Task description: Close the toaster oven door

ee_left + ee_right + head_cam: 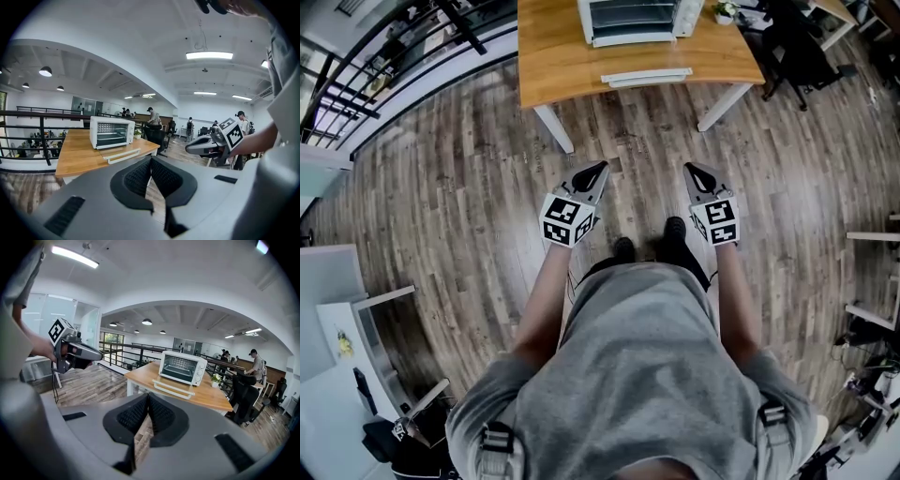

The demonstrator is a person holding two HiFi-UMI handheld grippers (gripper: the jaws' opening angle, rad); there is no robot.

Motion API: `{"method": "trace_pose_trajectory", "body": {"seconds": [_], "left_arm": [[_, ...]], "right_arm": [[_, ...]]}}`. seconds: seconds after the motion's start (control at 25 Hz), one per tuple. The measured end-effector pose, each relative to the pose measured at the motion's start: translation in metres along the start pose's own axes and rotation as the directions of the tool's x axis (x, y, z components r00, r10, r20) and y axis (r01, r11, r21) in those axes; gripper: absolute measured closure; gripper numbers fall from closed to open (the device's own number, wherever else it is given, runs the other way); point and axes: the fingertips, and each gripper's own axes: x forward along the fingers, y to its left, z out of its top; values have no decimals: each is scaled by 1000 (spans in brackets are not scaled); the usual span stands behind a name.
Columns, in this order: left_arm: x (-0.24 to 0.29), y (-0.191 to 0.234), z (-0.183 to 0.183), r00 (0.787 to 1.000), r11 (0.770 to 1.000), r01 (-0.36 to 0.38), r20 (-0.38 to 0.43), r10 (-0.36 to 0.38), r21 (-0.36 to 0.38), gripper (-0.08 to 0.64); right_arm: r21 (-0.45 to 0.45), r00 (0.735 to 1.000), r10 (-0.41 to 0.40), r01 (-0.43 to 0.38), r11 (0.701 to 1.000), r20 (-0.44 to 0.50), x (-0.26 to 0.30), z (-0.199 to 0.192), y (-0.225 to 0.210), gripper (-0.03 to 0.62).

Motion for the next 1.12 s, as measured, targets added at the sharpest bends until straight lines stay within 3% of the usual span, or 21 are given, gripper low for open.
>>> {"method": "trace_pose_trajectory", "body": {"seconds": [0.84, 1.12], "left_arm": [[7, 4, -4, 1000, 1000, 1, -28, 0, 27, 540], [5, 3, -7, 1000, 1000, 8, -27, -7, 18, 531]], "right_arm": [[-4, 1000, -10, 10, 1000, 13, 7, 0, -2, 564], [55, 998, 28, -31, 998, 55, 7, 8, 5, 526]]}}
